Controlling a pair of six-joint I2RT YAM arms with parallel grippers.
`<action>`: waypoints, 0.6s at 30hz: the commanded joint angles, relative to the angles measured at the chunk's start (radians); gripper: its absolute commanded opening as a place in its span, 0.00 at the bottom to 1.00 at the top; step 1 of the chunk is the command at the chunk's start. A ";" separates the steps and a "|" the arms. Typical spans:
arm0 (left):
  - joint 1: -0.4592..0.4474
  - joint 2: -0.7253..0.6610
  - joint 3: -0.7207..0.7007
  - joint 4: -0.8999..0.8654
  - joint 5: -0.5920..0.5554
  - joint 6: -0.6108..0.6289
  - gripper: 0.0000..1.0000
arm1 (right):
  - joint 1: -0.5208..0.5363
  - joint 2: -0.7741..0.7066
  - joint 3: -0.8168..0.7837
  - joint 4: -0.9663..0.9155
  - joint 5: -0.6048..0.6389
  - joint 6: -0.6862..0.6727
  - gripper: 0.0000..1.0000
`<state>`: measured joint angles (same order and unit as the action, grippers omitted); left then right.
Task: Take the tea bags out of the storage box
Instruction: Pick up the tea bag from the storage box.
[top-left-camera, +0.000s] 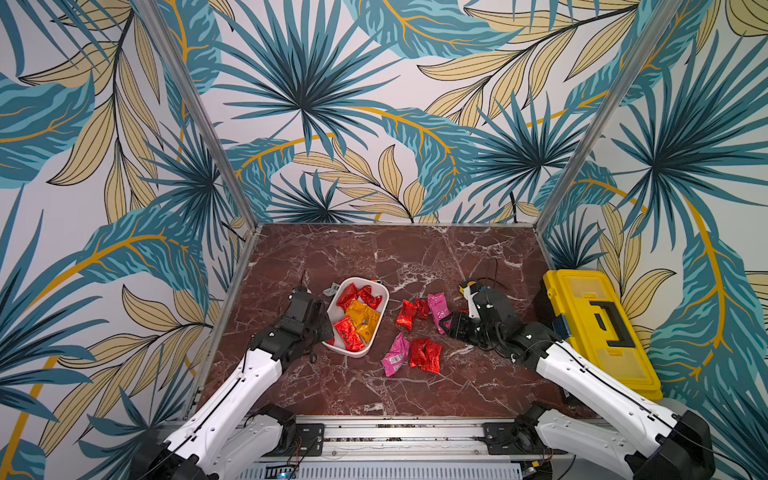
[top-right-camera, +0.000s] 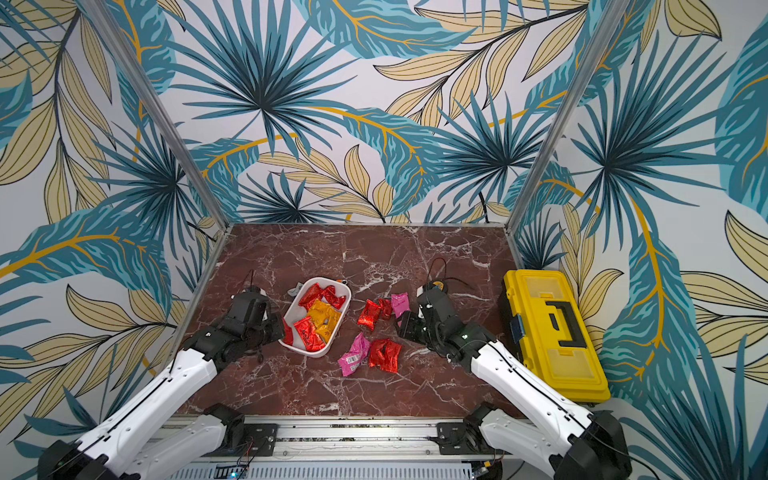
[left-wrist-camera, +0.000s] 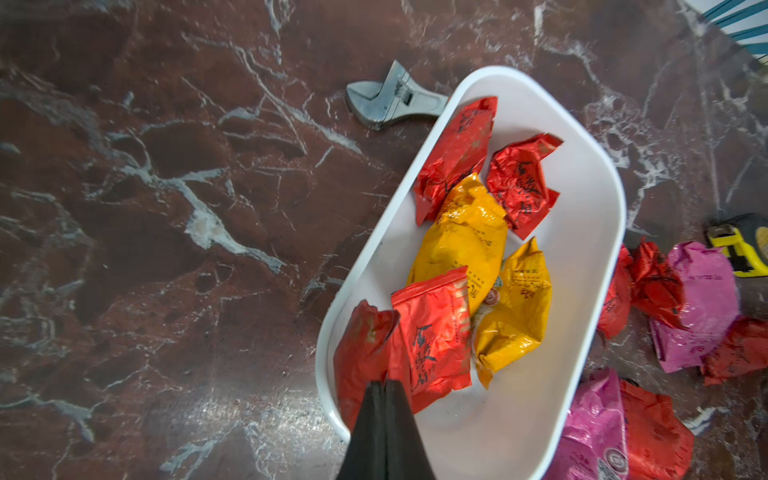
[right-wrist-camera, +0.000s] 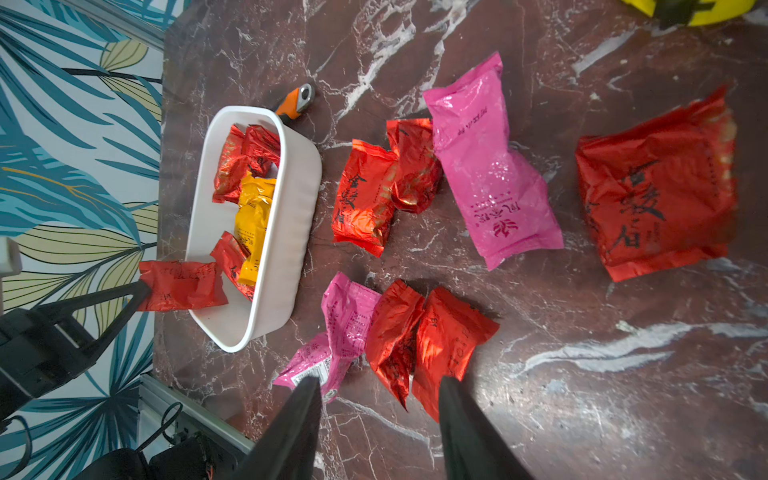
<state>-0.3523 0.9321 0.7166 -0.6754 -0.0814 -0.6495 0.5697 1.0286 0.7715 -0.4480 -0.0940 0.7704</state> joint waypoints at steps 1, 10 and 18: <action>0.005 -0.057 0.076 -0.087 0.013 0.122 0.00 | -0.001 -0.018 0.035 0.016 -0.016 -0.045 0.51; 0.005 -0.166 0.159 -0.052 0.246 0.416 0.00 | 0.044 -0.019 0.145 0.119 -0.258 -0.335 0.57; 0.005 -0.160 0.197 0.007 0.604 0.639 0.00 | 0.172 0.081 0.269 0.090 -0.295 -0.735 0.64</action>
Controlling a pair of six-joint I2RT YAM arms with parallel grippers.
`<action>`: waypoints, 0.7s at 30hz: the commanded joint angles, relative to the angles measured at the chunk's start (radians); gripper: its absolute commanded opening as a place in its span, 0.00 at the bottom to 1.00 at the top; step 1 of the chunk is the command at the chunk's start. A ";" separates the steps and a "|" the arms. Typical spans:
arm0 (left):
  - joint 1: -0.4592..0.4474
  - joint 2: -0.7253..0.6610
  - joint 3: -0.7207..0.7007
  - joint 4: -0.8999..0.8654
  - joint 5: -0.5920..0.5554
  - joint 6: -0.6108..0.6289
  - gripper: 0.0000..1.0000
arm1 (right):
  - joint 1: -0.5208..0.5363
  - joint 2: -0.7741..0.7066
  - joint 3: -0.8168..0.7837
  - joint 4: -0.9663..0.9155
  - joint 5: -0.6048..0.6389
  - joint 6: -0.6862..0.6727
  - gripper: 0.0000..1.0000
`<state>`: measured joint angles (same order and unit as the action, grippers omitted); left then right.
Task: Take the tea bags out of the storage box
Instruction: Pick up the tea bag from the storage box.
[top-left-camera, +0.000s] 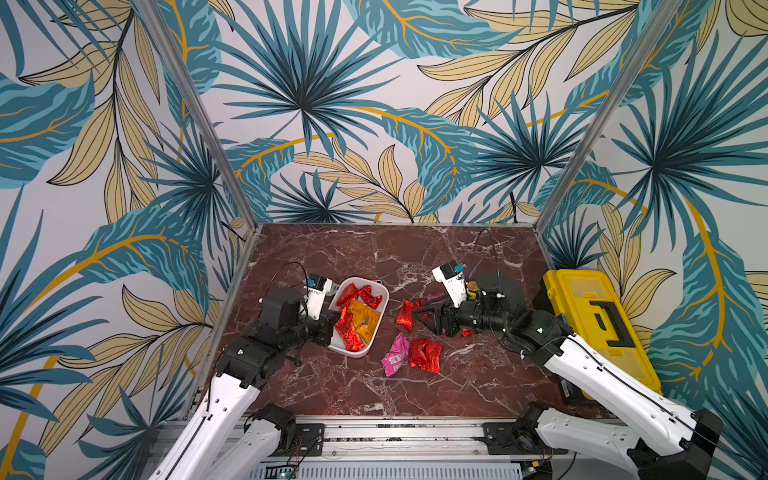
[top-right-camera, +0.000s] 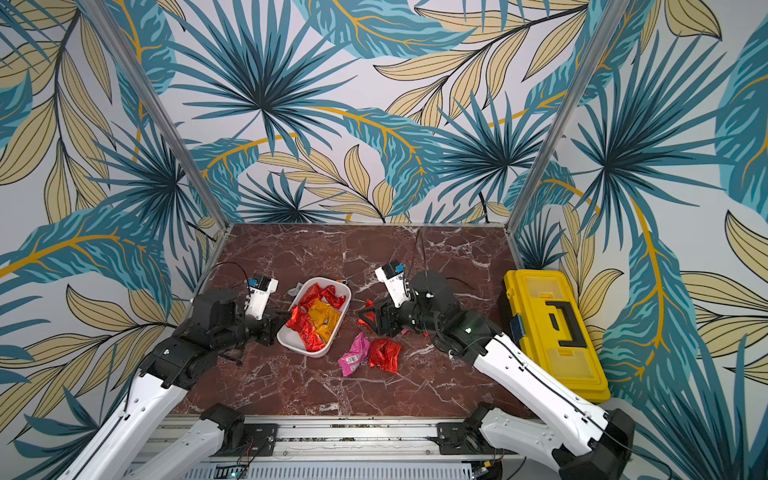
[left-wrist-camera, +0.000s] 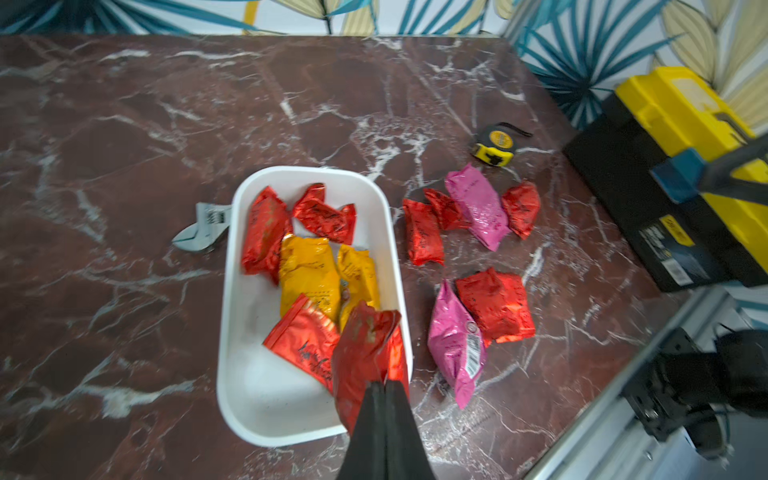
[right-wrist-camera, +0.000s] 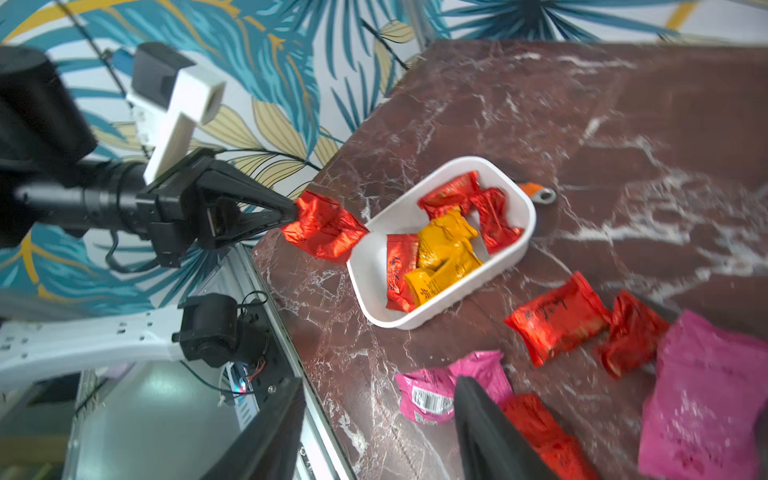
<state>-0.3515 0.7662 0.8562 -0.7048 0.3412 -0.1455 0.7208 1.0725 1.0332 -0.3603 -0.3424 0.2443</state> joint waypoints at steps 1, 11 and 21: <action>0.004 0.012 0.059 0.039 0.213 0.154 0.00 | 0.030 0.050 0.013 0.010 -0.069 -0.255 0.64; 0.003 0.081 0.071 0.070 0.459 0.205 0.00 | 0.076 0.173 0.009 0.132 -0.156 -0.524 0.67; 0.003 0.077 0.035 0.146 0.583 0.176 0.00 | 0.123 0.326 0.052 0.224 -0.317 -0.478 0.62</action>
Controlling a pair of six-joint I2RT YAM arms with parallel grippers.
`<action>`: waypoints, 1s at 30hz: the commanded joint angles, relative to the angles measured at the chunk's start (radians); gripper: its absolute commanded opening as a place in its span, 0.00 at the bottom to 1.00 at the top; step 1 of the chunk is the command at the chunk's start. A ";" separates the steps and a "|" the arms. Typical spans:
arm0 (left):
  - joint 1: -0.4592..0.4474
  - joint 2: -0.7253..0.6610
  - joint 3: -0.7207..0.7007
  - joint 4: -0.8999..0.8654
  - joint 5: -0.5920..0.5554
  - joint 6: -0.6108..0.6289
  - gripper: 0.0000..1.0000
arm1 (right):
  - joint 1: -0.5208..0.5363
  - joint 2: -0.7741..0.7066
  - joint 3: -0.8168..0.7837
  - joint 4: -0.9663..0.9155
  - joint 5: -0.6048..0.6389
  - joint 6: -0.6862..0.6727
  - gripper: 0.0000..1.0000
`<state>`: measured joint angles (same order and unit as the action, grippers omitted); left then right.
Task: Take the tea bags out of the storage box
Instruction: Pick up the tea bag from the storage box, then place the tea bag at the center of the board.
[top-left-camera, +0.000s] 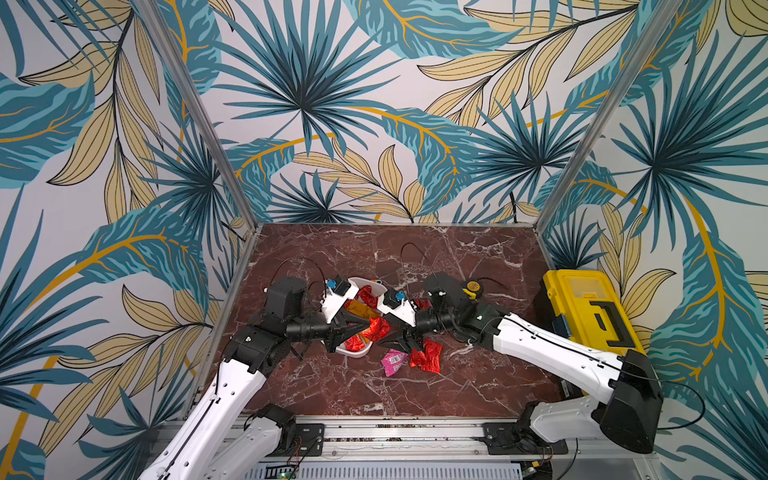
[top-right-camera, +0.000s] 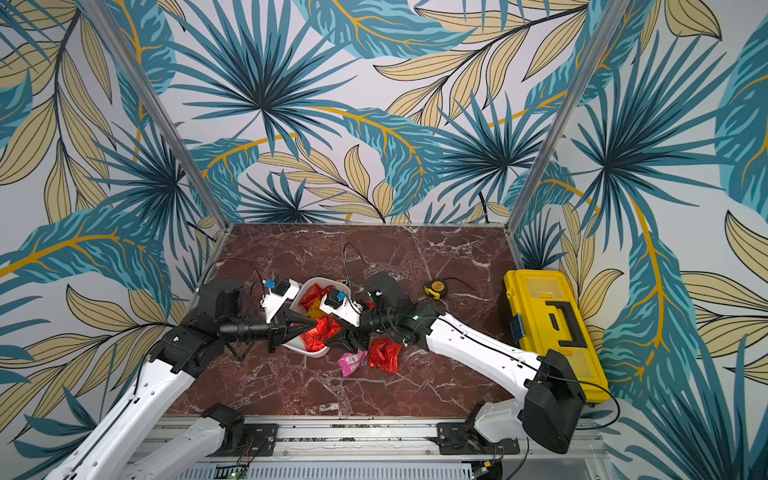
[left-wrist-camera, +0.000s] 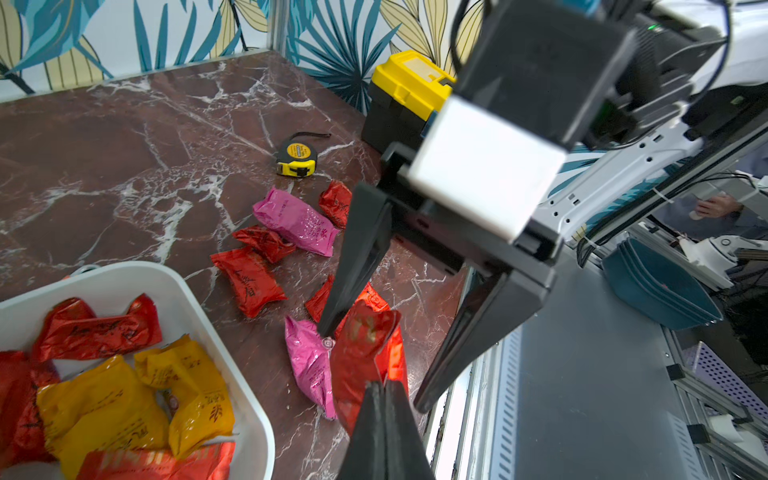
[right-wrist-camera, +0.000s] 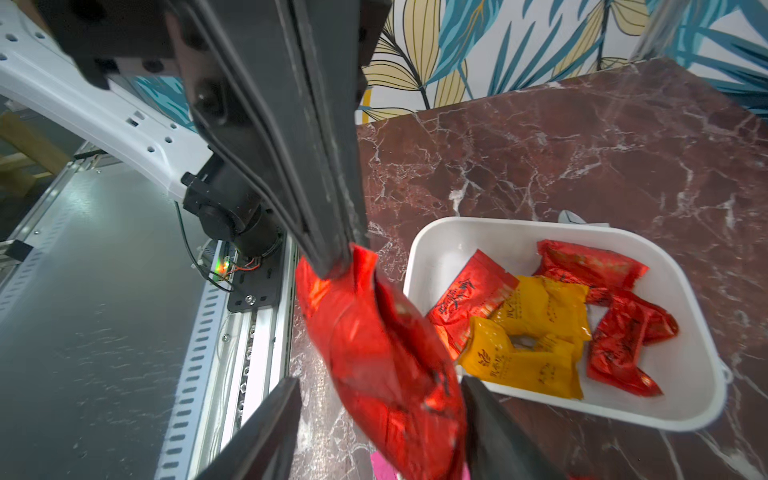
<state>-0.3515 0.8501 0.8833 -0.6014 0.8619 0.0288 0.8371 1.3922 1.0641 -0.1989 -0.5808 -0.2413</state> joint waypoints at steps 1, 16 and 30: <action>0.003 -0.005 0.006 0.042 0.063 0.003 0.00 | 0.007 0.009 0.021 0.078 -0.087 0.019 0.59; 0.004 -0.101 -0.121 0.260 -0.294 -0.216 0.93 | 0.007 -0.083 -0.141 0.262 0.067 0.426 0.06; 0.005 -0.064 -0.203 0.303 -0.712 -0.629 0.95 | -0.110 -0.399 -0.427 -0.375 0.637 1.172 0.05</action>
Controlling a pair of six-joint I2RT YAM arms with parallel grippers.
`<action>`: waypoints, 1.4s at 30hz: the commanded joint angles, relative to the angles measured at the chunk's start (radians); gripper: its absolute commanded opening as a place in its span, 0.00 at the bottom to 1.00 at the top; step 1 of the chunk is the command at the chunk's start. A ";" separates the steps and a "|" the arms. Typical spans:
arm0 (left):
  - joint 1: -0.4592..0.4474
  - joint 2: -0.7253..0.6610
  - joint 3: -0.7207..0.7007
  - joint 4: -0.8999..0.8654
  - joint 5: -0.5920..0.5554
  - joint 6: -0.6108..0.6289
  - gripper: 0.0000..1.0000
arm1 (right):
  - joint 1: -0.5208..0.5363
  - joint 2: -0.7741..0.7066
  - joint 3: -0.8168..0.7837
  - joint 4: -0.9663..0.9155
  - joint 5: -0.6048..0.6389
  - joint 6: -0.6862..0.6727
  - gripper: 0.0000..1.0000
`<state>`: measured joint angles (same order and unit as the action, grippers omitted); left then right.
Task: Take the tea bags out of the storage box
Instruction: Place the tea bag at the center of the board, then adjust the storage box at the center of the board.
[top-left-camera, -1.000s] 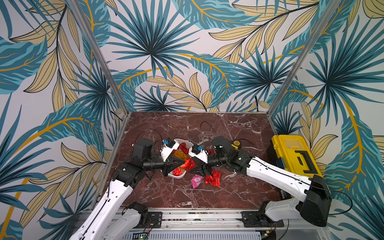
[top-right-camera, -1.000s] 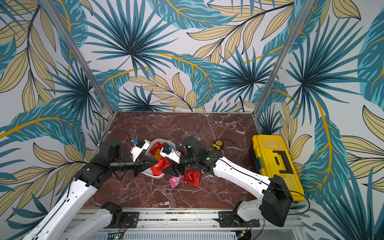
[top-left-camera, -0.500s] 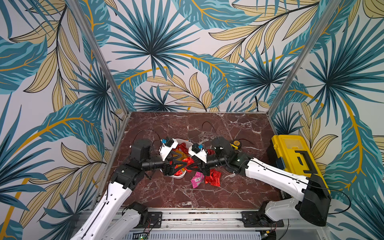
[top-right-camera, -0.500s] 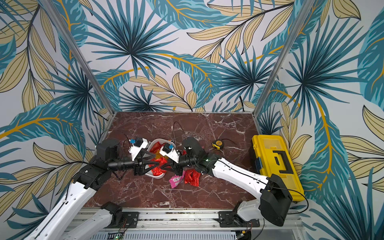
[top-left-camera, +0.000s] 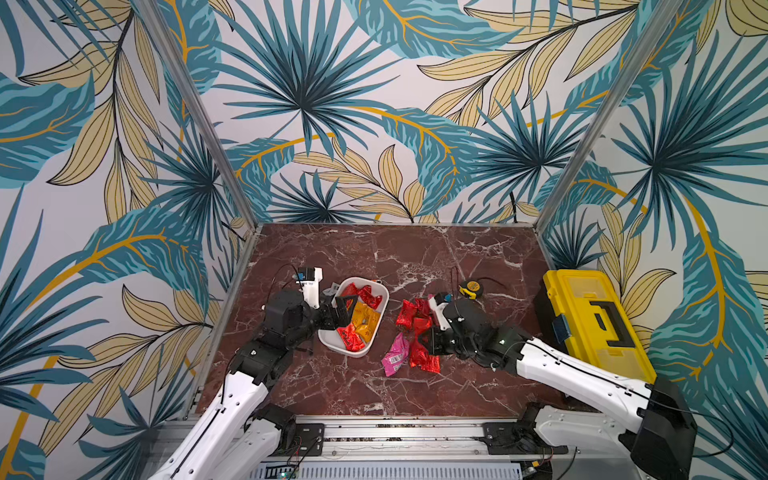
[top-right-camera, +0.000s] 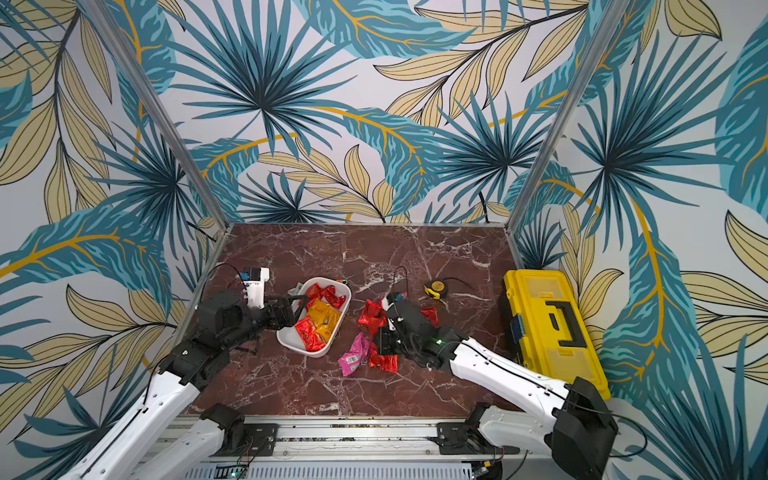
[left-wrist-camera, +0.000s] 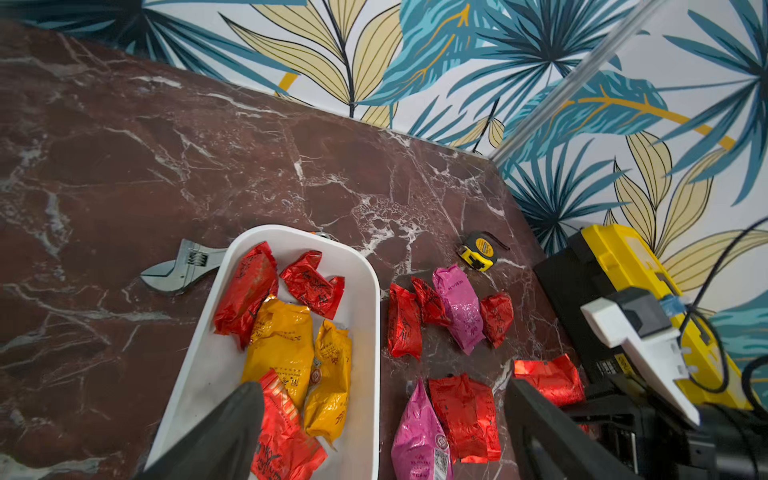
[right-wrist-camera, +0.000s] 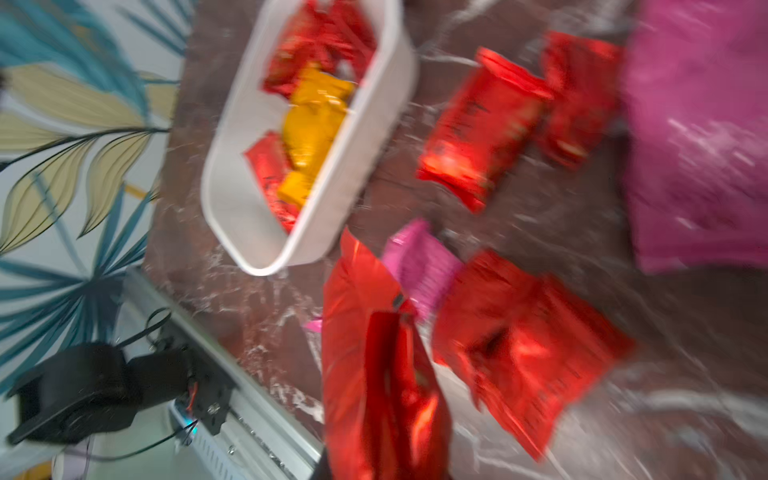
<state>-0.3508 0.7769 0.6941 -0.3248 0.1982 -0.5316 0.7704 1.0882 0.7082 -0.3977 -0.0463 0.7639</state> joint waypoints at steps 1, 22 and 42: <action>0.003 0.016 -0.011 0.019 -0.044 -0.070 0.95 | -0.074 -0.135 -0.105 -0.206 0.085 0.172 0.05; 0.004 0.238 0.039 -0.178 -0.040 -0.010 0.88 | -0.277 0.105 -0.095 -0.182 -0.050 -0.089 0.47; 0.004 0.269 0.053 -0.170 -0.164 -0.090 0.74 | -0.060 0.466 0.377 0.147 -0.065 0.129 0.53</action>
<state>-0.3508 1.0714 0.7498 -0.5171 0.0406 -0.5941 0.7006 1.4635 1.0386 -0.3637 -0.0799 0.8261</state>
